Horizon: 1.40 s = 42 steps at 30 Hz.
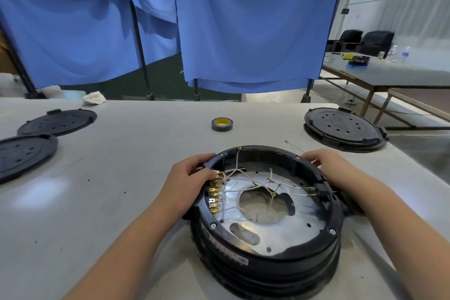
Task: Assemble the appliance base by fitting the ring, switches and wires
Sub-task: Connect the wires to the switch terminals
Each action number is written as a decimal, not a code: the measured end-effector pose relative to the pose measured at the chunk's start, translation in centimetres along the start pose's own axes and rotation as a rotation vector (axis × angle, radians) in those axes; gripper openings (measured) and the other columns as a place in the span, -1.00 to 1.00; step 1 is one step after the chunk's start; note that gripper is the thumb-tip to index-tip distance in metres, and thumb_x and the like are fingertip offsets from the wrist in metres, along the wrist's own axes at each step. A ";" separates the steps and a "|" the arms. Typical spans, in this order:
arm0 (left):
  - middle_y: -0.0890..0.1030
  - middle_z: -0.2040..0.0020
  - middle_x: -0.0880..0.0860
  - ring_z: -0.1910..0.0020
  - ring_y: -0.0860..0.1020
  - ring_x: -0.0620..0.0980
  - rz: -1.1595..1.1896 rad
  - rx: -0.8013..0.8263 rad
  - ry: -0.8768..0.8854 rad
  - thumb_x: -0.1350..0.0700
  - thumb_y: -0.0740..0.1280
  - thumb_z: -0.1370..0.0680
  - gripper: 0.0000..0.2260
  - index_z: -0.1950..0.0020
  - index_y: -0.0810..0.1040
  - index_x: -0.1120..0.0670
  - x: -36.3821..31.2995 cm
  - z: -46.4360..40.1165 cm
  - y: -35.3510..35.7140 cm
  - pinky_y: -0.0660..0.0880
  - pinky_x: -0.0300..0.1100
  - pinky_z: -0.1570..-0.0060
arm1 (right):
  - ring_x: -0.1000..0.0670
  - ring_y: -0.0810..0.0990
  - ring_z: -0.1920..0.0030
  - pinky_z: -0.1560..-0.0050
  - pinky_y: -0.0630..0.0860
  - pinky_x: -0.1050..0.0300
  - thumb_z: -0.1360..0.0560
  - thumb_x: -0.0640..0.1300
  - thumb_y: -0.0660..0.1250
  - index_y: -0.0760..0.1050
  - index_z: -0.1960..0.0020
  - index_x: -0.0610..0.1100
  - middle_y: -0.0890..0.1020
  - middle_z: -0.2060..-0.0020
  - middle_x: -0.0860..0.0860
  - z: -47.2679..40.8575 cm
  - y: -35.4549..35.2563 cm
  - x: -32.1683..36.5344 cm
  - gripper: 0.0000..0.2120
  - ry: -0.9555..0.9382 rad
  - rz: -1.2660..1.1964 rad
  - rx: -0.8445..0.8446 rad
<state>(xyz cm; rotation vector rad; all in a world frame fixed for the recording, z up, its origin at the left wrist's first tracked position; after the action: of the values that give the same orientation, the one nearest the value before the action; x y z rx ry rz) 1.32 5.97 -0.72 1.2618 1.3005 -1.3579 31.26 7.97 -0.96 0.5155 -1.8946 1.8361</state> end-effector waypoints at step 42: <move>0.59 0.08 -0.32 0.04 0.54 -0.25 -0.496 -0.014 0.551 0.09 0.51 -0.39 -0.88 0.22 0.65 -0.15 -6.5 4.1 2.0 0.37 -0.45 0.08 | 0.11 0.47 0.11 0.10 0.45 0.16 -0.50 -0.18 0.34 0.56 0.09 -0.02 0.55 0.17 0.13 10.3 1.0 15.4 -0.93 -0.594 0.133 -0.264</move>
<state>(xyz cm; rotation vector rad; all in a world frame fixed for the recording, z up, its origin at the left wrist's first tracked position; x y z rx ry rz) 3.71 1.27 5.19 1.4184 2.1088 -1.3664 17.35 -1.61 6.65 0.9370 -2.5665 1.5796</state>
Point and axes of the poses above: each hand's wrist, its own z-axis away from the middle knuckle, its own y-axis out of the palm, x = y × z, the point moved 8 cm from there along -z, towards the middle knuckle
